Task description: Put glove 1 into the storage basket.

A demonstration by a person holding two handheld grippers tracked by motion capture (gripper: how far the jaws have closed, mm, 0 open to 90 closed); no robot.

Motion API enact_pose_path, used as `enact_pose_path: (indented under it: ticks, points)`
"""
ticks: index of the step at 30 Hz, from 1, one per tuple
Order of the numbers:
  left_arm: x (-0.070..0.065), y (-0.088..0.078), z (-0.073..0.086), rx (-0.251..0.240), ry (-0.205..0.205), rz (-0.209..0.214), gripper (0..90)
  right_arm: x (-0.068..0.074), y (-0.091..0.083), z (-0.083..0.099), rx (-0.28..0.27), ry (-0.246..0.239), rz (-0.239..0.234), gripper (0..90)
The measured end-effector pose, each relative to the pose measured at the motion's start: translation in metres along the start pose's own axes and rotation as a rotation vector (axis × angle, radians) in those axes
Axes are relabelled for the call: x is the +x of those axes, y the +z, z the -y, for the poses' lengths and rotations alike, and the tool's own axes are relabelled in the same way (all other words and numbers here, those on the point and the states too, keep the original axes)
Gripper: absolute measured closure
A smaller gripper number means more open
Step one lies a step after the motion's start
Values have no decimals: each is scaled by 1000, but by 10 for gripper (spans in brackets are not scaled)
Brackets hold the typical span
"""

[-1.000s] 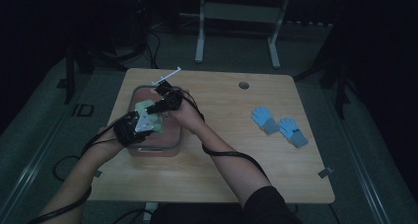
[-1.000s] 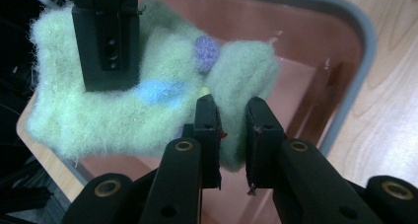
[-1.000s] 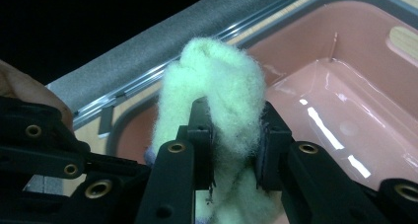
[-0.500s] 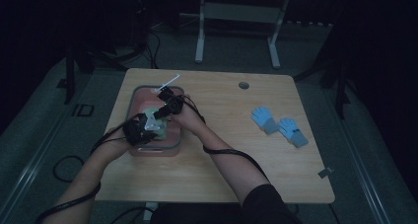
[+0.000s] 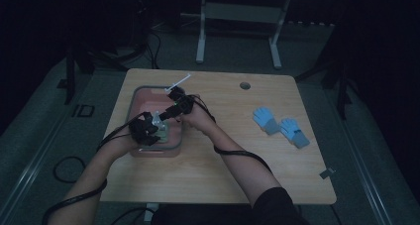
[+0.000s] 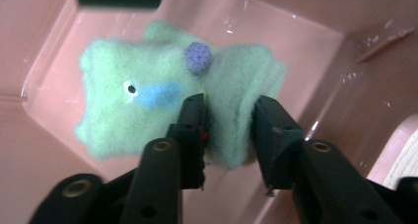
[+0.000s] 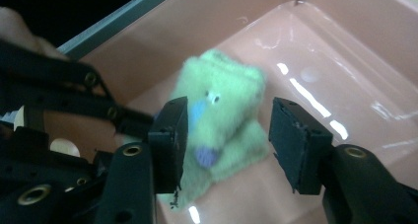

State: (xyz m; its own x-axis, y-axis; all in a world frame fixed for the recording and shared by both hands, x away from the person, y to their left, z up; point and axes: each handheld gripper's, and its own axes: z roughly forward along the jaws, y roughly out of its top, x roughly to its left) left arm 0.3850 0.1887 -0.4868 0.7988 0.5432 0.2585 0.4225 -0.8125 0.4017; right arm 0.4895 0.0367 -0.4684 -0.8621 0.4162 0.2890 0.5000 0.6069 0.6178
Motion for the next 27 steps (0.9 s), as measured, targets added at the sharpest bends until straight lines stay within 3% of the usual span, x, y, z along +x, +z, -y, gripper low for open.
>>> enact_pose_path:
  ticks: [1,2,3,7,9,11,13,15,18,22,27]
  points:
    - [0,0,0,0,0,0,523,0,0,0,0,0,0,487]
    - [0,0,0,0,0,0,523,-1,-3,1,-8,3,-5,487]
    - [3,-7,-2,-28,-38,-13,406,-1,-10,3,-25,2,-9,482]
    - [5,-16,-4,-58,-75,-11,259,0,-20,6,-46,-11,-11,470]
    - [4,-20,-6,-78,-94,-5,239,1,-29,8,-59,-7,-14,459]
    - [2,-22,-9,-97,-109,5,137,3,-40,12,-81,-15,-20,421]
    - [1,-22,-11,-103,-117,6,127,4,-43,14,-87,-13,-20,410]
    - [-1,-23,-16,-121,-152,19,65,6,-51,20,-96,-27,-22,368]
    - [-7,-24,-21,-155,-153,-1,22,4,-57,27,-108,-32,-32,315]
    - [-14,-25,-28,-192,-172,13,17,-1,-64,37,-111,-33,-57,251]
    - [-21,-28,-35,-230,-179,29,17,-6,-69,48,-117,-21,-55,226]
